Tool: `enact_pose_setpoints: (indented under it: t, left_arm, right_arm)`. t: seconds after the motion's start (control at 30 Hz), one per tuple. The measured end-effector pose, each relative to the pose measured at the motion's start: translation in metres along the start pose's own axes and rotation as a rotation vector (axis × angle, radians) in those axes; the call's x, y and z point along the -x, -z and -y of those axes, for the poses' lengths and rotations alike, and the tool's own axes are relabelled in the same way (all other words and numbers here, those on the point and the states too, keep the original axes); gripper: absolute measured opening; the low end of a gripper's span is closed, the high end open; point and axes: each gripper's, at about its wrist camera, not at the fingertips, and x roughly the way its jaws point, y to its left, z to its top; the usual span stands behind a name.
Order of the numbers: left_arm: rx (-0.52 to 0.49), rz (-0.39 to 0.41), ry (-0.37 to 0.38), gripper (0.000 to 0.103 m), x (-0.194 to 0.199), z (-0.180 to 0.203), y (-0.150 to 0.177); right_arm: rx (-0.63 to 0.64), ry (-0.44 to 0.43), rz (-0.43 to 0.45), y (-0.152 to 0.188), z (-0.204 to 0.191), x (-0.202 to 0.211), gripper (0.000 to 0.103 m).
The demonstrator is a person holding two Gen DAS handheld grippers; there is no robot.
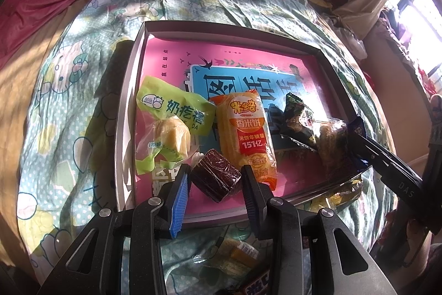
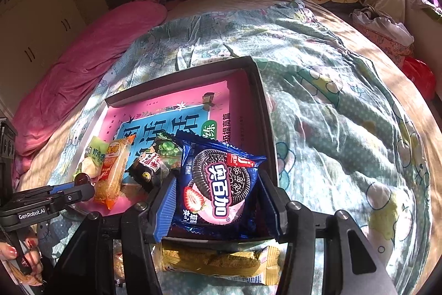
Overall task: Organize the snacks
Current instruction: 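Carry the Oreo pack and brown cake packet into the tray and open both tools, then withdraw both tools from the tray toward the remaining snacks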
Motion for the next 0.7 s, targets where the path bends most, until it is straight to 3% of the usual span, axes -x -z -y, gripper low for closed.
enact_pose_setpoints:
  t: [0.7]
  left_arm:
    - [-0.014, 0.000, -0.007, 0.040, 0.003, 0.002, -0.003]
  right_arm:
    - [0.014, -0.028, 0.010, 0.007, -0.009, 0.021, 0.055]
